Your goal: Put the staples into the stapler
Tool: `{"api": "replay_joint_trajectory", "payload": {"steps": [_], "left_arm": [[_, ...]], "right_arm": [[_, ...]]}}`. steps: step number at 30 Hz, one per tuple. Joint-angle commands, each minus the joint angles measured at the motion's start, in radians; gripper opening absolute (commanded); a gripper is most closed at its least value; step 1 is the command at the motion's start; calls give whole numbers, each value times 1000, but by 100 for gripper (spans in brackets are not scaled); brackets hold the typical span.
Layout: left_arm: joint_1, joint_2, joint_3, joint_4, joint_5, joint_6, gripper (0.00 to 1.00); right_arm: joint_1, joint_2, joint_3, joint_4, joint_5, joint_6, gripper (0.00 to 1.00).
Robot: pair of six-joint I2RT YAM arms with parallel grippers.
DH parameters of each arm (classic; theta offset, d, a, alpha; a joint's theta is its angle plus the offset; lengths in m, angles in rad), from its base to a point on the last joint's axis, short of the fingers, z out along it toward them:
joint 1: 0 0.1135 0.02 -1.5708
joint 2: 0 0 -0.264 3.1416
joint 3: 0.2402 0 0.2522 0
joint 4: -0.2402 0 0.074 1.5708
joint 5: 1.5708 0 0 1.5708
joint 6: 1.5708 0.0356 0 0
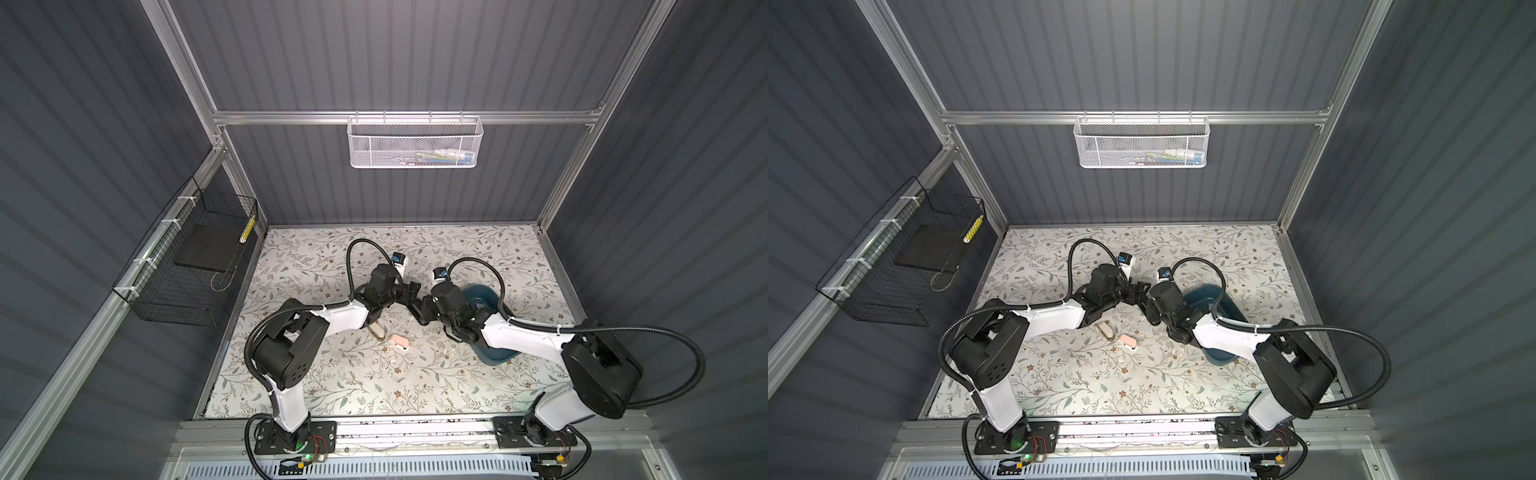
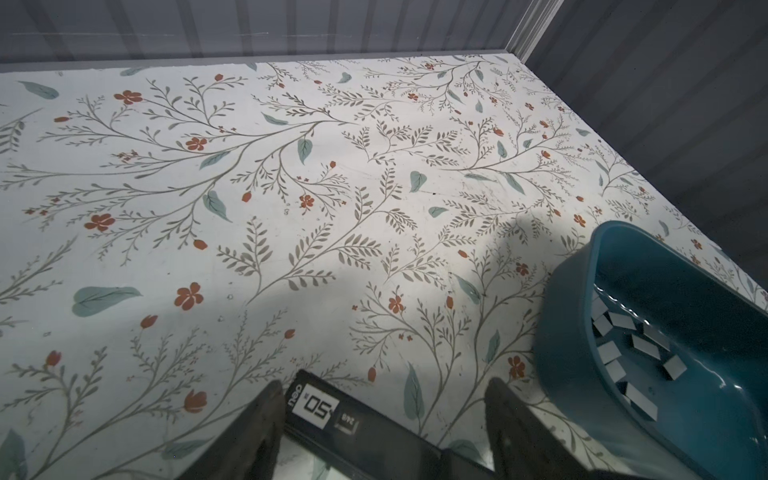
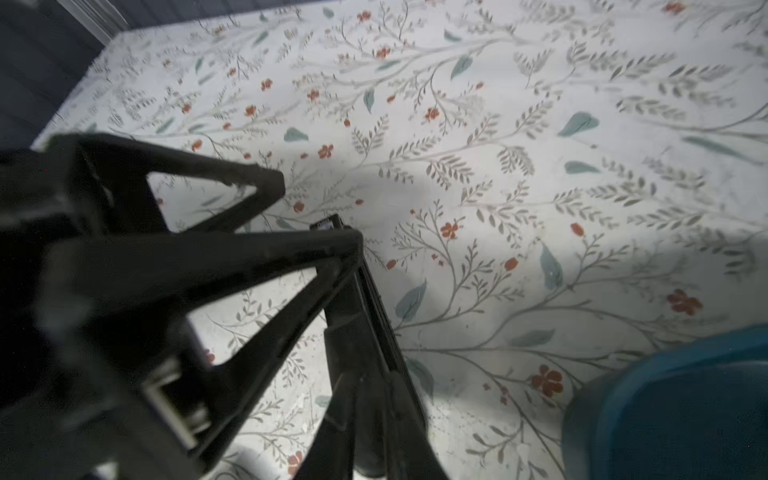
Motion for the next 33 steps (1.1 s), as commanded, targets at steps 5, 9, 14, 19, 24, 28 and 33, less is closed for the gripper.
{"api": "replay_joint_trajectory", "payload": {"steps": [5,9,14,19,24,28,33], "left_arm": [[-51,111,-94,90,-25,-9,76],[-51,136,-131,151,-33,-25,76],[-52,100,-138,130,-54,-15,75],[-47,88,-140,130,-76,-16,81],[26,-80,-87,-30,-94,-44,96],[184,-289,-87,-197,-219,-89,100],[246,-475,-225,-157,-680,169,100]], "right_arm": [[10,142,-127,97,-57,130,8],[27,169,-159,137,-46,158,6],[33,110,-140,72,-1,139,8],[40,54,-113,25,33,130,26],[-18,-158,64,-252,172,121,93],[-164,-257,190,-418,404,65,99],[-467,-311,44,-166,441,-255,99]]}}
